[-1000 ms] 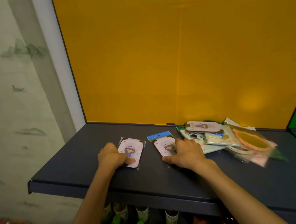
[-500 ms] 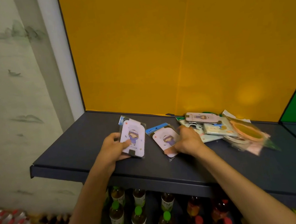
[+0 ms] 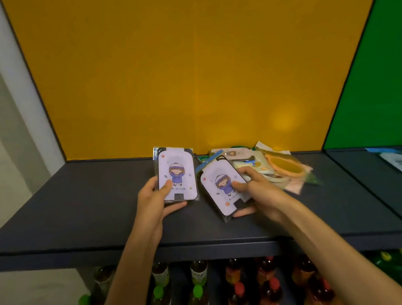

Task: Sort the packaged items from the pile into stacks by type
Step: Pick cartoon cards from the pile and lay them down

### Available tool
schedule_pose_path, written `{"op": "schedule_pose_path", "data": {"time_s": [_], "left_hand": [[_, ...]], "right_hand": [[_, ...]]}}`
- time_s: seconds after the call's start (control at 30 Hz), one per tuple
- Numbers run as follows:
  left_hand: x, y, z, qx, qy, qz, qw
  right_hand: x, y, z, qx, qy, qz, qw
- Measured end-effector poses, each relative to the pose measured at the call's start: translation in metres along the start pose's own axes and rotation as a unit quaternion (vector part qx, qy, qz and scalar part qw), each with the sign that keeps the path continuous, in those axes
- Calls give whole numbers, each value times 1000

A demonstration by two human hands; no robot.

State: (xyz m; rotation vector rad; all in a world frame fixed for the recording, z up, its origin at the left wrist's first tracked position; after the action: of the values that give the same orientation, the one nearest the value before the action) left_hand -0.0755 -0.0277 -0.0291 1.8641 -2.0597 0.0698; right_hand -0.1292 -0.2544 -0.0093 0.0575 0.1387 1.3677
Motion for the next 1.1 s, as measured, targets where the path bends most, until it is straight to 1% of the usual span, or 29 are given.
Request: {"op": "schedule_pose_path", "data": {"time_s": [0.13,0.27,0.47,0.7,0.8,0.93,1.1], "left_hand": [[61,7,15,10,11,47,999],[133,24,35,2,19,93,995],[249,64,81,-18,-7,132,991],[374,113,127,-17,-23,134,991],[418,130,139,-13,-27,130,991],[454,139,149,-10,-24,107,994],[476,134,152,-5,-37,92,995]], "right_hand": [[-64,25,3,-20,-71,-39,997],[-138,59,-7,-6,-131,-40,991],[-256,109,-33,-39,-180,-96,978],[-393,161,-56,-84,-186,-122,971],[-441,176,-65,-99,-160,-157,969],[-489,181,-76,-92,-109,-240,960],[-522,164,-79,-83,-105,-264,955]]}}
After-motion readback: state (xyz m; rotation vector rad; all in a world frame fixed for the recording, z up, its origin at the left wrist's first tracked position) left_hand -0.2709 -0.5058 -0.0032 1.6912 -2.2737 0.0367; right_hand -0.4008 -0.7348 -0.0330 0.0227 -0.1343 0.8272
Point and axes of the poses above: each hand's wrist, its own y-axis away from the middle knuckle, its own x-axis out of the palm, z = x × y, the point moved 2 cm from there along -y, towards the middle knuckle, and after that the axes turned 8 degrees about -x, right-handed, at the moved point
